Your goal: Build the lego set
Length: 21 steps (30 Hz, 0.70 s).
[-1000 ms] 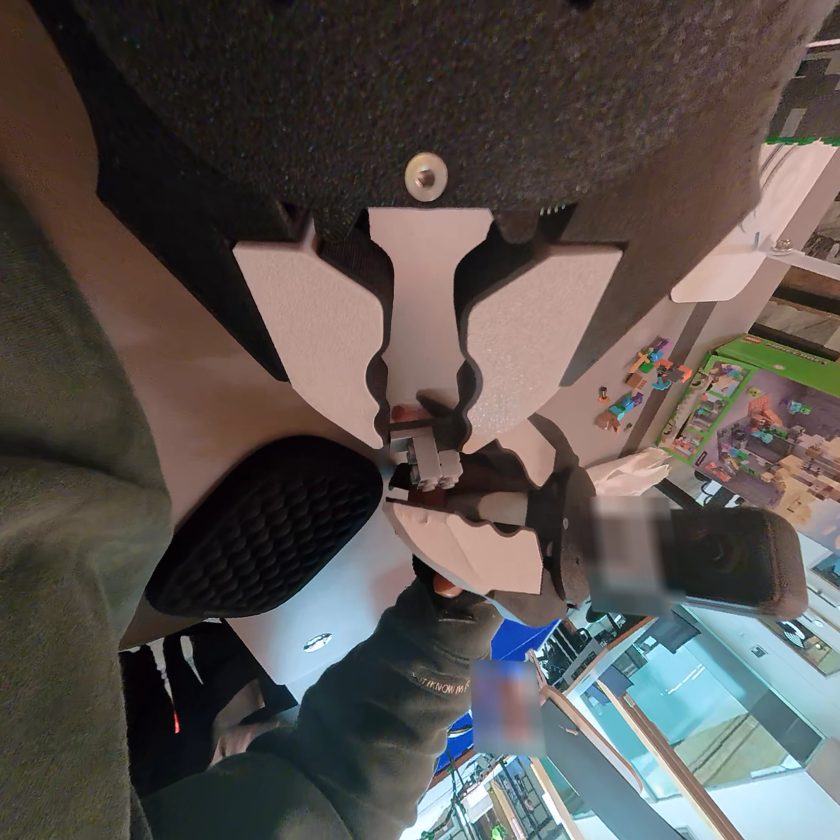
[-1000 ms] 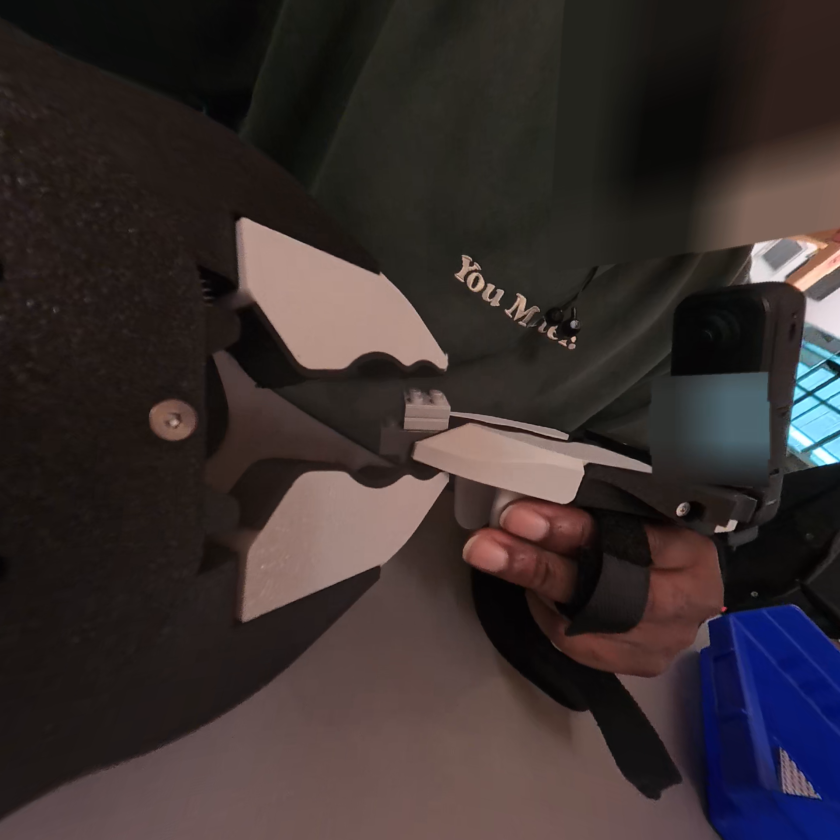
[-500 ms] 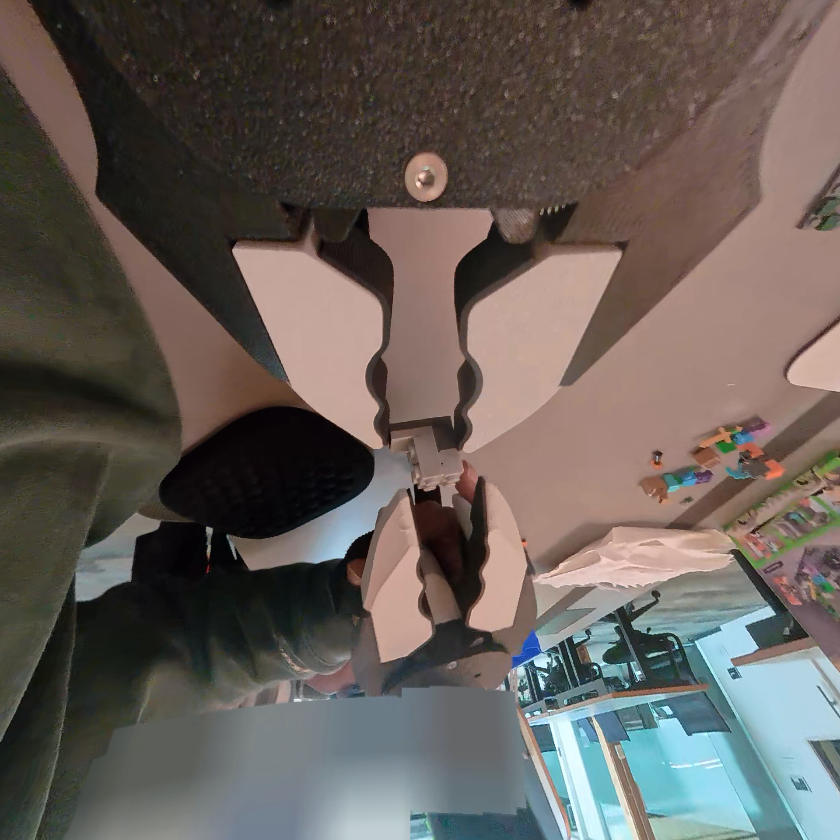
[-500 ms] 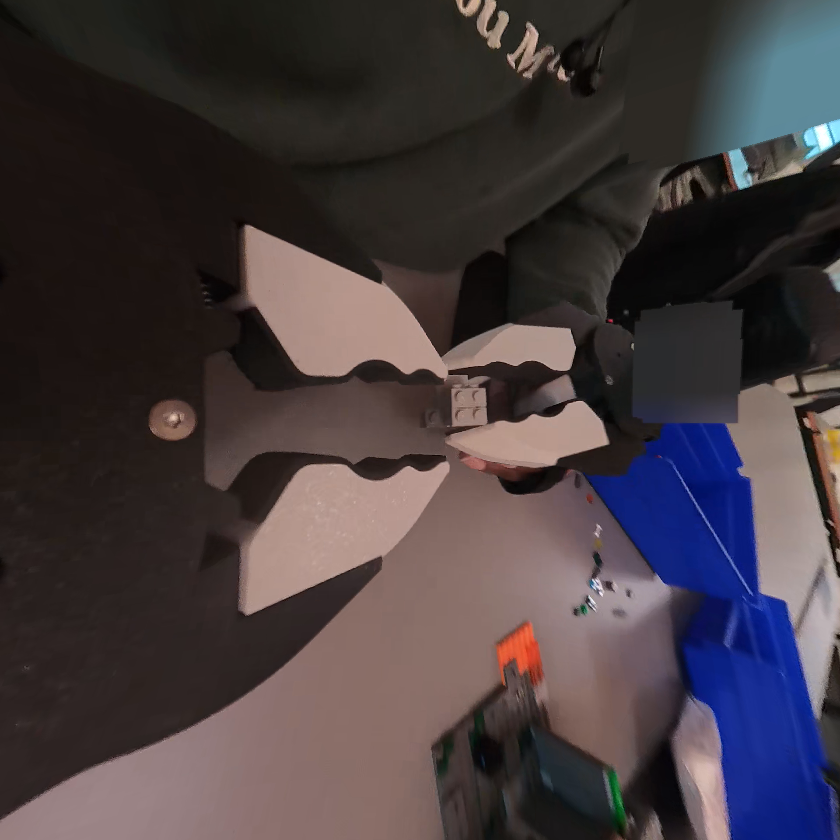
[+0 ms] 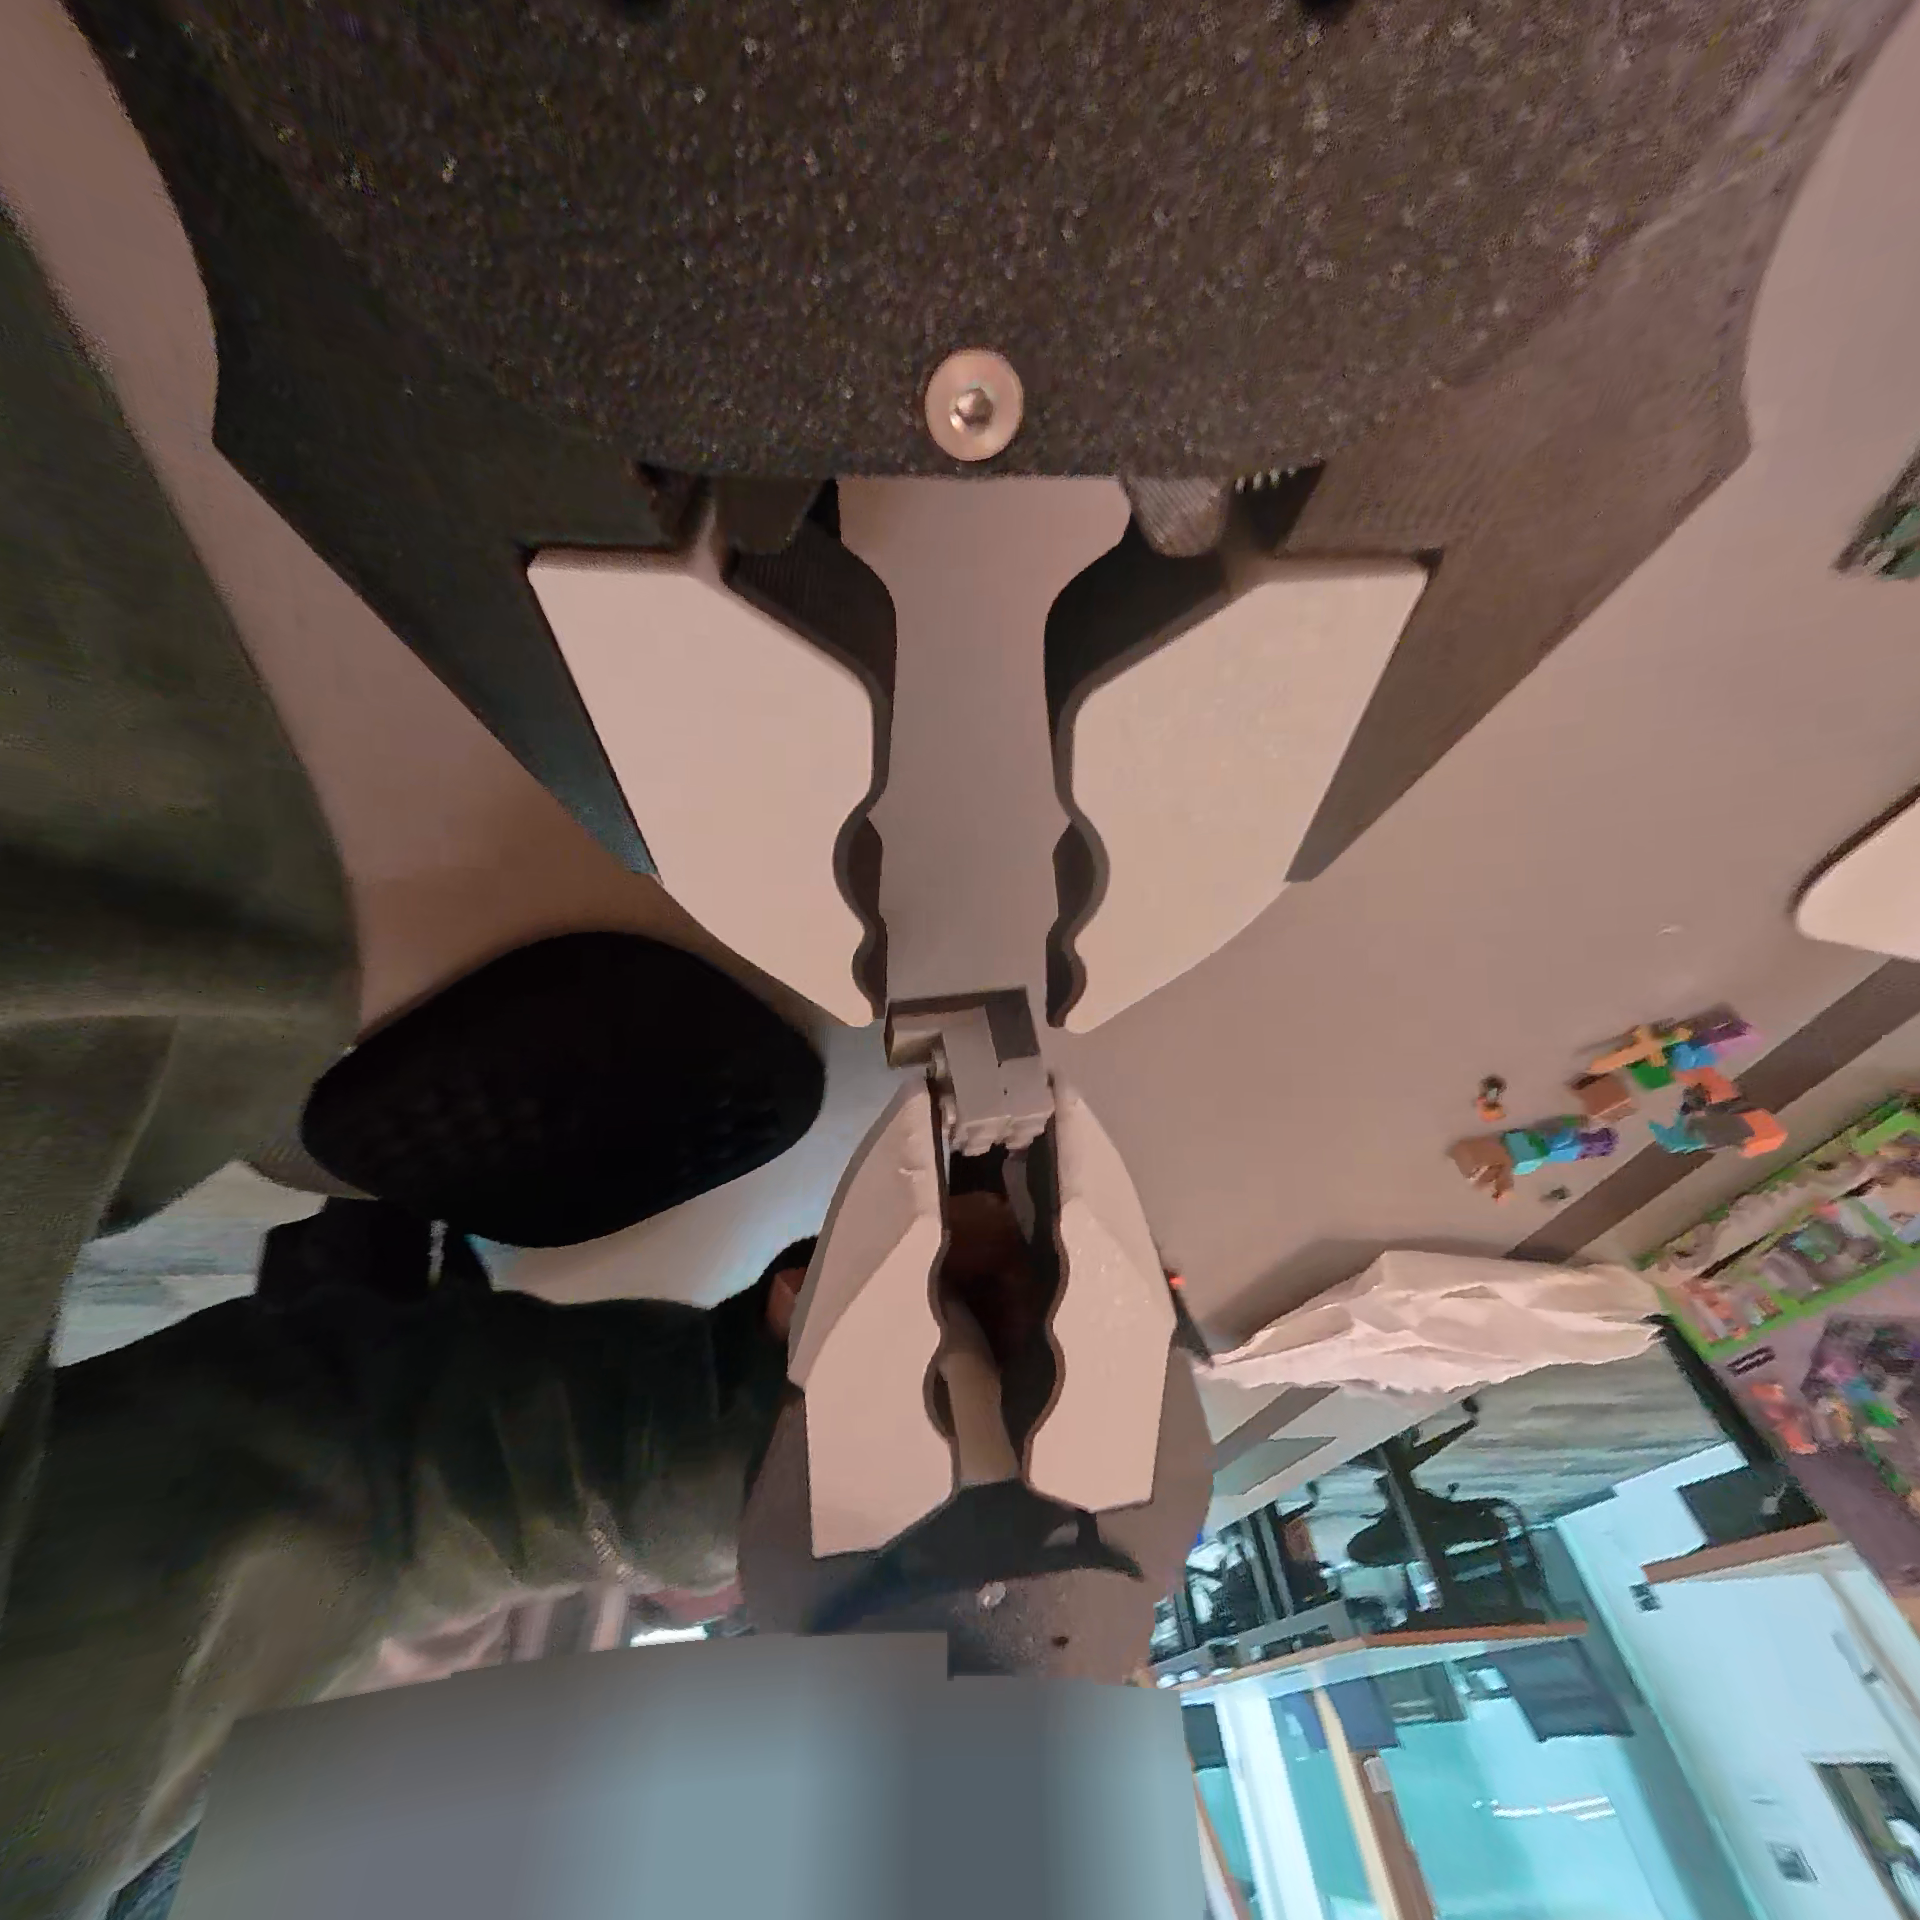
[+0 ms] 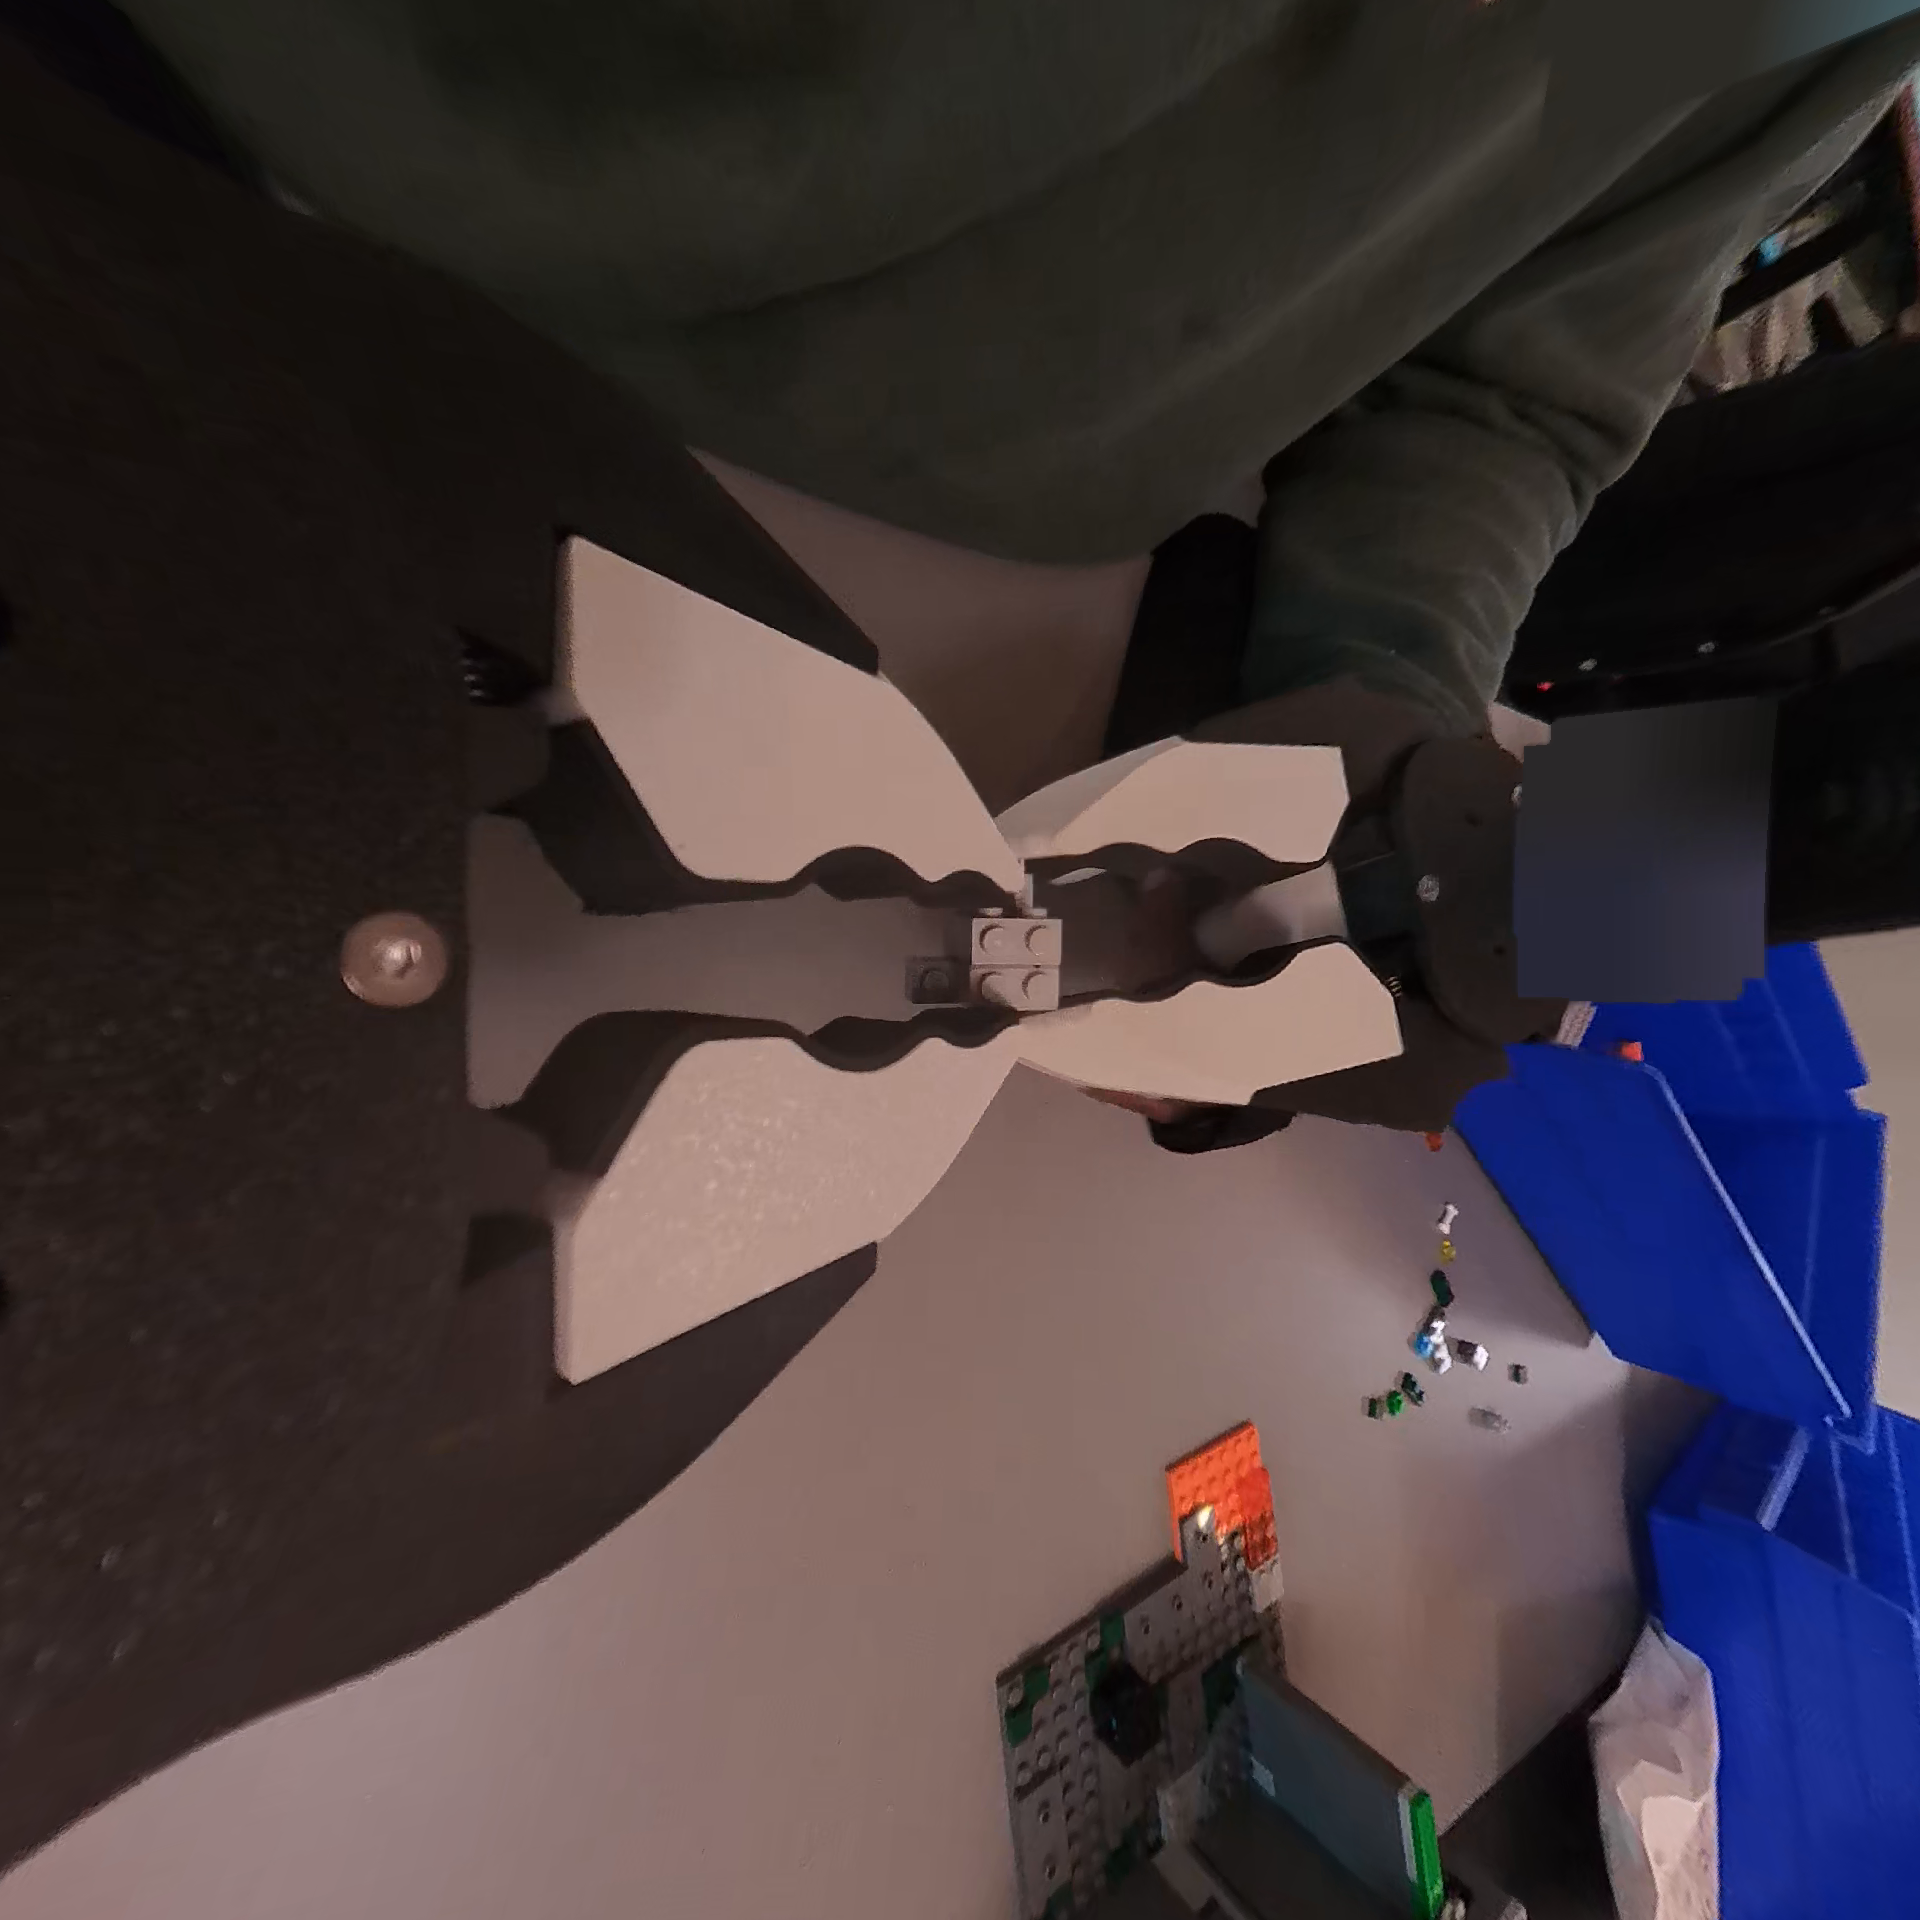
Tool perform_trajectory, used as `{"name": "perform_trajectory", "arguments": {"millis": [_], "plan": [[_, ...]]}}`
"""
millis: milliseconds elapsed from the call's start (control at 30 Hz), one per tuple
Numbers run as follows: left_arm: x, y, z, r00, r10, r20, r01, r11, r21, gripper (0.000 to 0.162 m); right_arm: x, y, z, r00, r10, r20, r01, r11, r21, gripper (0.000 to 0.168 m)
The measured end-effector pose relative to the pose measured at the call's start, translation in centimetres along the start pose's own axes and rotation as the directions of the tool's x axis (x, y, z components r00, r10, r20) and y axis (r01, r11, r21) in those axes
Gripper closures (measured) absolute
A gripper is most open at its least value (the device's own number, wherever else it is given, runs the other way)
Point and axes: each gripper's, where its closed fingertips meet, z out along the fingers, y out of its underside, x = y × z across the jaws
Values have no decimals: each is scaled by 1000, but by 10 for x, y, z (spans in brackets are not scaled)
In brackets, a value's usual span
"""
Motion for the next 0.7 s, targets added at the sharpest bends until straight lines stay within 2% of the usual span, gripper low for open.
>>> {"name": "perform_trajectory", "arguments": {"millis": [100, 233, 300, 500, 700], "plan": [[-21, 2, -9, 995, -12, 99, 13, 1000, -10, 134, 18, 8, -5, 1000, -2, -7, 1, 997, -83, 151], [-49, 5, -22, 968, -17, 248, 22, 1000, -17, 153, 59, 39, 3, 997, -45, -70, 26, 967, -254, 150], [-59, 7, -28, 950, -26, 312, 32, 999, -15, 162, 75, 51, 11, 996, -35, -77, 10, 955, -297, 150], [-90, 16, -44, 876, -69, 477, 90, 996, -21, 162, 110, 69, 27, 994, -19, -105, -20, 931, -364, 150], [-97, 20, -48, 852, -63, 519, 86, 996, -20, 162, 113, 83, 38, 993, -51, -109, 1, 910, -414, 148]]}}
